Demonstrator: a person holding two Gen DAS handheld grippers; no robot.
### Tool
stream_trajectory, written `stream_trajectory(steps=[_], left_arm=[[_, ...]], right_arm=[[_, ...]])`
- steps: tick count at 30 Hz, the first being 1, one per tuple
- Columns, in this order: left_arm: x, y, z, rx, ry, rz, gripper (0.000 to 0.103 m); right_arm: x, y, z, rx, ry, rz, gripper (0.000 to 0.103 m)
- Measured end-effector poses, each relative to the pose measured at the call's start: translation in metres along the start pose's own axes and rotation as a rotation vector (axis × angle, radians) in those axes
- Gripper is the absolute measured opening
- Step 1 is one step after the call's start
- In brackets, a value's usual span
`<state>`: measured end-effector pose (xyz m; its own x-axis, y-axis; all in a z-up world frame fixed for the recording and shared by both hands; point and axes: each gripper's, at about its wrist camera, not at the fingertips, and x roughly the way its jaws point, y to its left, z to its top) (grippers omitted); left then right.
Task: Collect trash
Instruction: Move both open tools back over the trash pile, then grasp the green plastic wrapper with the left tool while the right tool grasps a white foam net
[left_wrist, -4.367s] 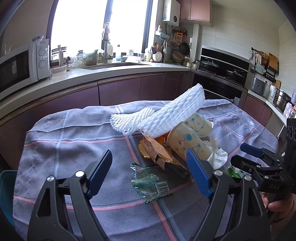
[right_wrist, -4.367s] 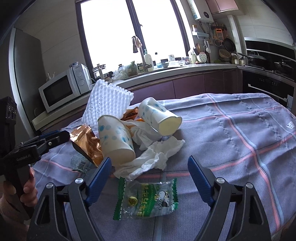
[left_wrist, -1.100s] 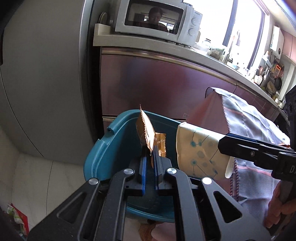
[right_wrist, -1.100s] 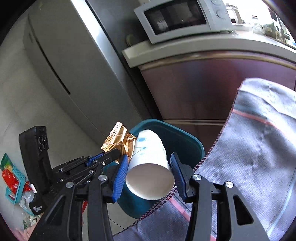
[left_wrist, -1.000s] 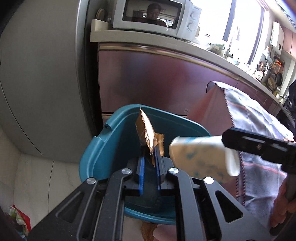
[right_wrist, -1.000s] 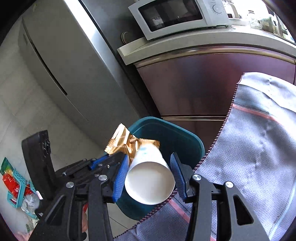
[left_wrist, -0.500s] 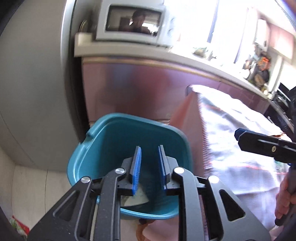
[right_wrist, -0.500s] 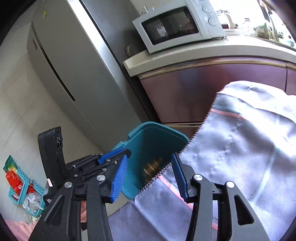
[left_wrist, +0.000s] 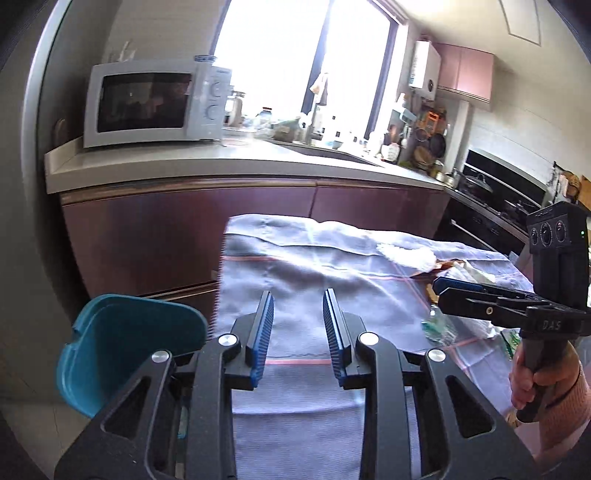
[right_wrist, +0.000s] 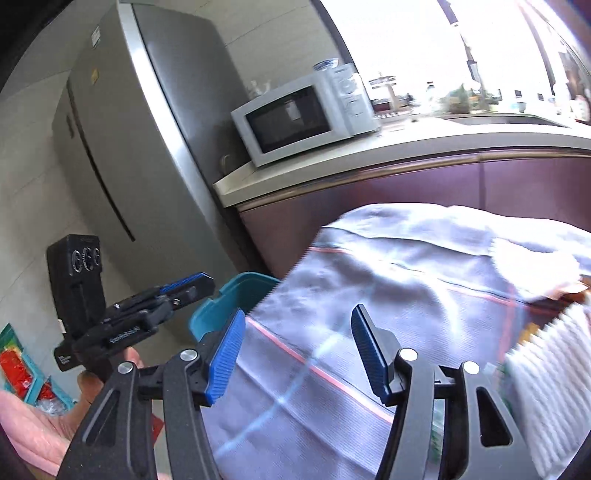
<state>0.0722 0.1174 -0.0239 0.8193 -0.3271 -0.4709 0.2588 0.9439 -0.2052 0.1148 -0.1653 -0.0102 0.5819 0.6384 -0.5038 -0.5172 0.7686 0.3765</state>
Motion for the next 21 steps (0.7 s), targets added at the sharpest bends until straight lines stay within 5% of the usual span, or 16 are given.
stream_trajectory(steps=[12,21], left_arm=[[0.08,-0.121,-0.022,0.088,0.175,-0.249,0.037],[0.126,-0.15,-0.034,0.094,0.283,-0.275,0.047]], right_arm=[[-0.082,-0.098,-0.043,0.183,-0.081,-0.244,0.058],[-0.086,-0.141,-0.05,0.24,-0.059,-0.315,0.061]])
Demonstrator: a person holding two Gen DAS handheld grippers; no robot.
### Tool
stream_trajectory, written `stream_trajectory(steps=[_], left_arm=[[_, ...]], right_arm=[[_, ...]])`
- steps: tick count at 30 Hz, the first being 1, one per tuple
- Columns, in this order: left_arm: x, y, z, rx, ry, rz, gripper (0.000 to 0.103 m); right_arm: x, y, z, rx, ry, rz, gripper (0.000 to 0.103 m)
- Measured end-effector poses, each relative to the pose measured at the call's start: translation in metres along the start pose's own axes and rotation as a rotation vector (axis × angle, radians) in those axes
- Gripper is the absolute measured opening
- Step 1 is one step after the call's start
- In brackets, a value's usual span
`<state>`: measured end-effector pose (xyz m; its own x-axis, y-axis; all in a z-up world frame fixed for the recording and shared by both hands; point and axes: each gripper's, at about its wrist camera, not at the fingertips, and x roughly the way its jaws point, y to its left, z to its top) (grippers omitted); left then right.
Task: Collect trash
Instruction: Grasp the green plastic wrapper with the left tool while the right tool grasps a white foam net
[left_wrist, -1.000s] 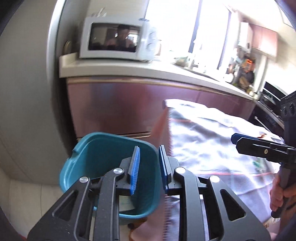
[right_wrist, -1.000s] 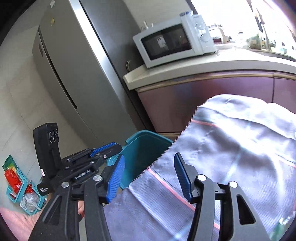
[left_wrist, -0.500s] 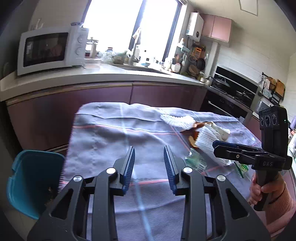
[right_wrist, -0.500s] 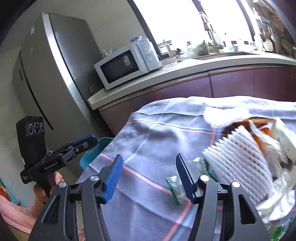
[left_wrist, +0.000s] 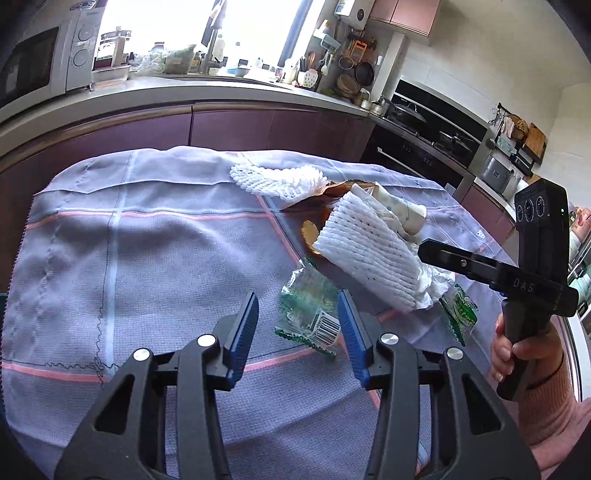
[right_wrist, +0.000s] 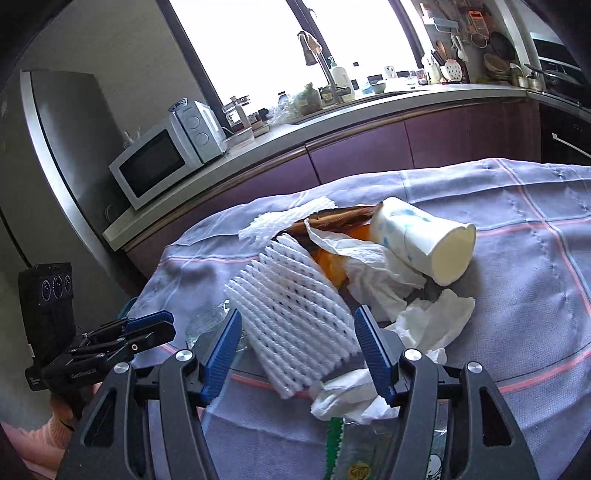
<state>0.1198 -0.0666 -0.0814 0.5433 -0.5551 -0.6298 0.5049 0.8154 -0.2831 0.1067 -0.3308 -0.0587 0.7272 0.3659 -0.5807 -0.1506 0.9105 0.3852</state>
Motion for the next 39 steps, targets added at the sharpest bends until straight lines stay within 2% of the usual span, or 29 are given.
stream_trajectory(steps=[4,10,12,14,15,20,23,39], left_arm=[[0.007,0.001,-0.001,0.0,0.041,0.01,0.05],[0.018,0.003,-0.001,-0.014,0.097,-0.002,0.048],[0.022,0.004,-0.001,-0.024,0.112,-0.017,0.044],[0.024,0.005,-0.002,-0.032,0.126,-0.026,0.034],[0.025,0.005,-0.002,-0.035,0.13,-0.029,0.032],[0.023,0.004,-0.002,-0.038,0.118,-0.037,0.026],[0.02,0.003,-0.002,-0.035,0.109,-0.038,0.025],[-0.024,0.009,-0.002,-0.033,0.006,-0.019,0.022]], right_arm=[[0.011,-0.003,0.0,-0.003,0.029,-0.006,0.064],[0.021,-0.001,0.0,-0.015,0.068,0.004,0.063],[0.023,-0.001,-0.002,-0.018,0.081,0.007,0.059],[0.024,0.0,-0.003,-0.023,0.09,0.01,0.048],[0.024,0.0,-0.004,-0.024,0.094,0.012,0.047],[0.023,-0.001,-0.007,-0.015,0.098,0.033,0.024],[0.022,-0.002,-0.008,-0.002,0.092,0.047,0.018],[-0.002,0.02,0.0,-0.016,-0.006,0.142,0.012]])
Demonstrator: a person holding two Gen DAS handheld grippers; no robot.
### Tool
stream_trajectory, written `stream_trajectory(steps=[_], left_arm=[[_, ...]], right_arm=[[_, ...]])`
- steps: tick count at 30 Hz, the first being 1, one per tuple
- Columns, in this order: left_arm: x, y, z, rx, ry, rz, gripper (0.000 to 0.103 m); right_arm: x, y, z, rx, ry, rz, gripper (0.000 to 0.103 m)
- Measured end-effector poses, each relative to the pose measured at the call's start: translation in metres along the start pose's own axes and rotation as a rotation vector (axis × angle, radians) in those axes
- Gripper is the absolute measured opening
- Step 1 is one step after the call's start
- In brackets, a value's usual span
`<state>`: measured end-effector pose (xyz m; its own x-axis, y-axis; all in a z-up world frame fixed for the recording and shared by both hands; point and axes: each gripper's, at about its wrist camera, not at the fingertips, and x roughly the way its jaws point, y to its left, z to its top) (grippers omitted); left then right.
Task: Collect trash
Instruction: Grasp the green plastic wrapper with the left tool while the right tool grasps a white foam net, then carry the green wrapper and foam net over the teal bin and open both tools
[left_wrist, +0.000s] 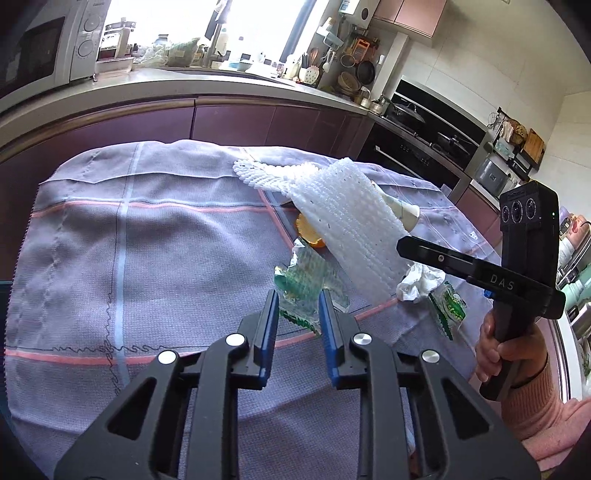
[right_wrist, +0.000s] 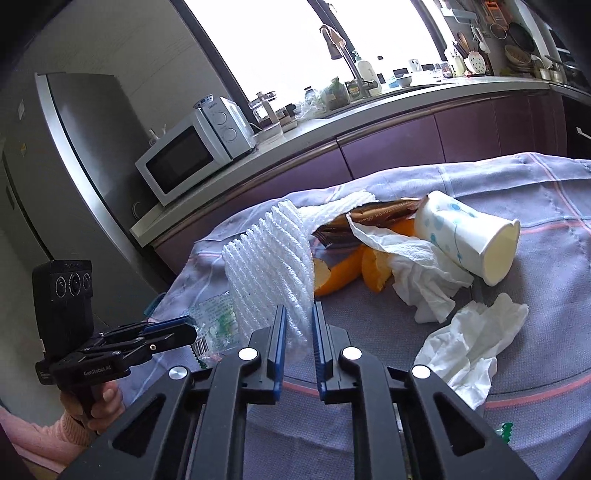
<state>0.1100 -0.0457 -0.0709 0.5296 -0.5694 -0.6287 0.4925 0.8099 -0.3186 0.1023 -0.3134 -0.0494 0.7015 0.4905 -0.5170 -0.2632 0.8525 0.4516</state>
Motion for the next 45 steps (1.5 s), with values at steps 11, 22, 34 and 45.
stream_trajectory(steps=[11,22,34,45], left_arm=[[-0.051,0.014,-0.005,0.009,-0.09,0.072,0.022],[-0.113,0.056,-0.017,-0.052,-0.166,0.184,0.022],[-0.174,0.114,-0.036,-0.16,-0.234,0.335,0.022],[-0.21,0.172,-0.054,-0.254,-0.254,0.456,0.022]], right_arm=[[0.004,0.03,0.009,-0.037,-0.013,0.066,0.012],[0.038,0.075,0.018,-0.095,0.032,0.171,0.012],[0.097,0.141,0.019,-0.18,0.13,0.289,0.012],[0.151,0.192,0.019,-0.235,0.22,0.349,0.012]])
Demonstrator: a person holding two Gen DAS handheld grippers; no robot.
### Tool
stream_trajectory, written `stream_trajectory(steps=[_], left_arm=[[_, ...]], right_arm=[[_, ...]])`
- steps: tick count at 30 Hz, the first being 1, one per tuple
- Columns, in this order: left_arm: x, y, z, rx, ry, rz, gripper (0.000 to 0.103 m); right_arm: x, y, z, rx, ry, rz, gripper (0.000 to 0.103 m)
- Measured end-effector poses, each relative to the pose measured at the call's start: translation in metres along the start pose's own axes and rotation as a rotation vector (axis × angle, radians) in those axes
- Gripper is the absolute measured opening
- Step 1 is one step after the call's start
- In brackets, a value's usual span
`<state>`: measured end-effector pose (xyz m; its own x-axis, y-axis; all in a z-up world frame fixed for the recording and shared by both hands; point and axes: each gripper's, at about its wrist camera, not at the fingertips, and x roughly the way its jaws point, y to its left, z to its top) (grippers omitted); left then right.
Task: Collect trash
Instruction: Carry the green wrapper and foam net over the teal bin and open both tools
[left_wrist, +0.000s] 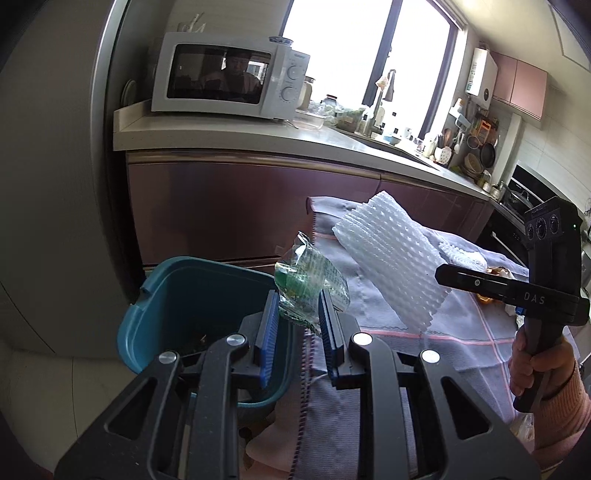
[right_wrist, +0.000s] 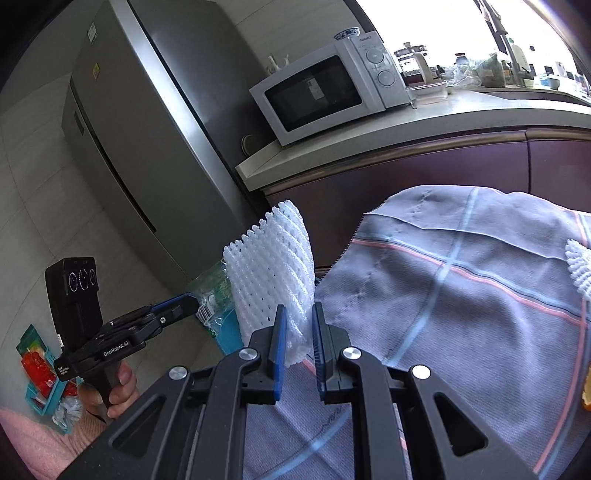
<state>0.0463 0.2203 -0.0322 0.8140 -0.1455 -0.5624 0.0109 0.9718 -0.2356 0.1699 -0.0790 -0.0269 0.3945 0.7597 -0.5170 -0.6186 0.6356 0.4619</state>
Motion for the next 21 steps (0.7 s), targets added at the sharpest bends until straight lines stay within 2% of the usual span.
stream_trajectory(steps=[9,21], left_arm=[[0.022,0.039,-0.006,-0.064,0.041,0.078,0.022],[0.057,0.075,-0.012,-0.122,0.087,0.146,0.022]], right_arm=[[0.055,0.013,0.011,0.0,0.084,0.024,0.012],[0.122,0.025,0.017,-0.011,0.196,-0.008,0.012]])
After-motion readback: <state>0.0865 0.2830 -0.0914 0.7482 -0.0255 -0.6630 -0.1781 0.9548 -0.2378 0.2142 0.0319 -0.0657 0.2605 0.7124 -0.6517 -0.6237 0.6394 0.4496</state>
